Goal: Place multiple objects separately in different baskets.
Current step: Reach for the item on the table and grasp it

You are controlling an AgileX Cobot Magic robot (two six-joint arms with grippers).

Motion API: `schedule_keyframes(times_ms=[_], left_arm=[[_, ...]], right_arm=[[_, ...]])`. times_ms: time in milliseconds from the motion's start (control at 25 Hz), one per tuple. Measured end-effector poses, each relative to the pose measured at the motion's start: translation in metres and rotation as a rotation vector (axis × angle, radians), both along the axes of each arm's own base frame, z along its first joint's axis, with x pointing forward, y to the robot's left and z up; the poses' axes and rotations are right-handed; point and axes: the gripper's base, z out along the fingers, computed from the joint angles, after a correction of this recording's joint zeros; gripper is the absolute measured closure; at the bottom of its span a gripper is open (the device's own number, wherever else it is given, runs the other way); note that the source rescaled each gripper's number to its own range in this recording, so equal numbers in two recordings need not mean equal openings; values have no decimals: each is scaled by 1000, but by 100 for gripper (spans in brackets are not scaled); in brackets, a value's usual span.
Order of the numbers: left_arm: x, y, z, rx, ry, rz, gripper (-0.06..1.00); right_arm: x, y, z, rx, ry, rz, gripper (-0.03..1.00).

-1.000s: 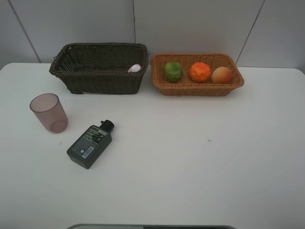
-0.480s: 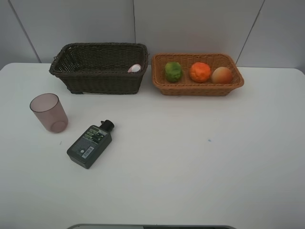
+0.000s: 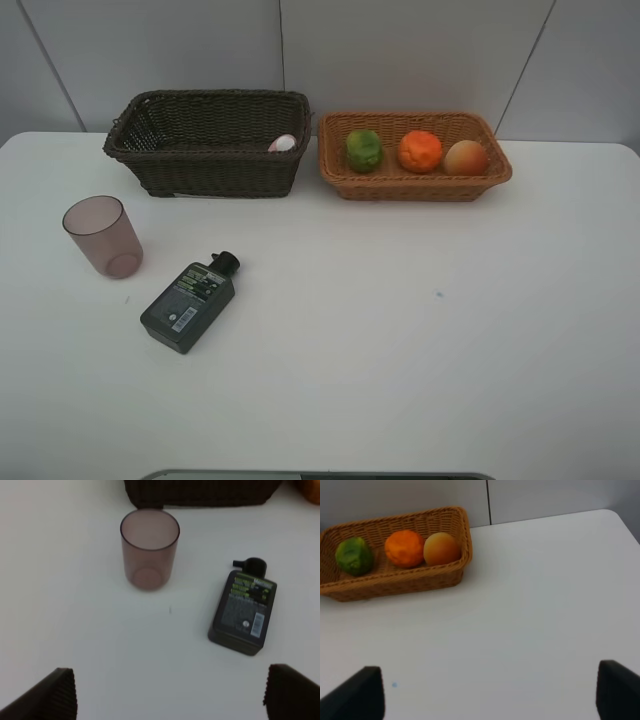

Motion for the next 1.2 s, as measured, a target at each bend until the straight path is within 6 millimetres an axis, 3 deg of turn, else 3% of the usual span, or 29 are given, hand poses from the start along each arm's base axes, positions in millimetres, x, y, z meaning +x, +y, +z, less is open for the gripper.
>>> schedule_keyframes(times_ms=[760, 1200], left_arm=[[143, -20, 46, 174, 280, -29, -1], [191, -26, 30, 214, 434, -5, -1]], right_arm=[[0, 0, 0, 0, 0, 0, 7], [0, 0, 0, 0, 0, 0, 7]])
